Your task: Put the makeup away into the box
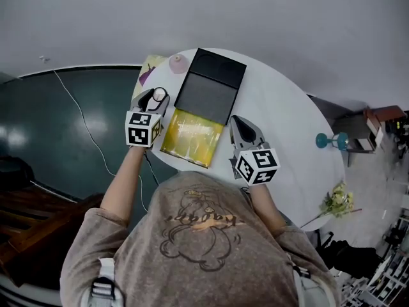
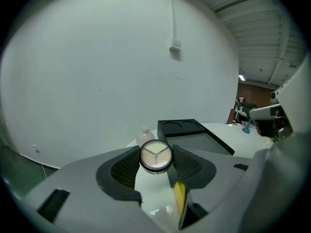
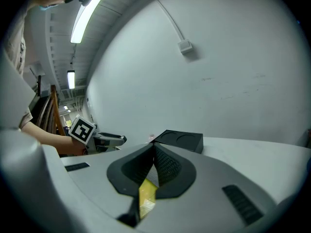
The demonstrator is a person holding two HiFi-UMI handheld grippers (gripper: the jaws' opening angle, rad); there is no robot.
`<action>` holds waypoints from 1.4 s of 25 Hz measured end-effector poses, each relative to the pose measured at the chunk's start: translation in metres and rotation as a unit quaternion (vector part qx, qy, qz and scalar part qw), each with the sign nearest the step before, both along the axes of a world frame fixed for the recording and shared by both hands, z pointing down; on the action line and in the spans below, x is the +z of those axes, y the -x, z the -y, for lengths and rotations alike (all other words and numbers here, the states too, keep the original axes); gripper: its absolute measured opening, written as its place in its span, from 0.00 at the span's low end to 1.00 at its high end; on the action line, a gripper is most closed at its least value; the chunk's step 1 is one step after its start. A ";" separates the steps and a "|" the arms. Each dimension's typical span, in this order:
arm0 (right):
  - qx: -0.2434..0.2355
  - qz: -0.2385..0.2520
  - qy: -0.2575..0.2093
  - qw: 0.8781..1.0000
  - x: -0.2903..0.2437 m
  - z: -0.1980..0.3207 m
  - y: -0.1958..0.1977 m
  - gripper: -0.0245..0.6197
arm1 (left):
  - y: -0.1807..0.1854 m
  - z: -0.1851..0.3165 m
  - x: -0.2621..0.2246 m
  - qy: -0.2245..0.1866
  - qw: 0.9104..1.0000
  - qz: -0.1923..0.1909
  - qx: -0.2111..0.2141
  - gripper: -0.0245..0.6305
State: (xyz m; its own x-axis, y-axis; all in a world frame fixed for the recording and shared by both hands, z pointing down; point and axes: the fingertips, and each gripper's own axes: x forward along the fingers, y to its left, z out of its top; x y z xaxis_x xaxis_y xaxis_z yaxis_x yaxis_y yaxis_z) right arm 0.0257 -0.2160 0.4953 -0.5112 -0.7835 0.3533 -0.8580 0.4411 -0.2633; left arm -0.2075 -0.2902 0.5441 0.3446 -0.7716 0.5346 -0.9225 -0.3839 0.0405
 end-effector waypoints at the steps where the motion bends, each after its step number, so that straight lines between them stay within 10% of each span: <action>1: -0.001 0.001 -0.001 1.000 -0.001 0.000 0.001 0.04 | -0.001 -0.004 -0.006 -0.003 1.000 -0.005 0.001 0.39; 35: -0.026 -0.002 -0.025 0.999 -0.017 -0.005 0.009 0.04 | -0.019 -0.079 -0.073 -0.047 0.997 -0.057 0.012 0.39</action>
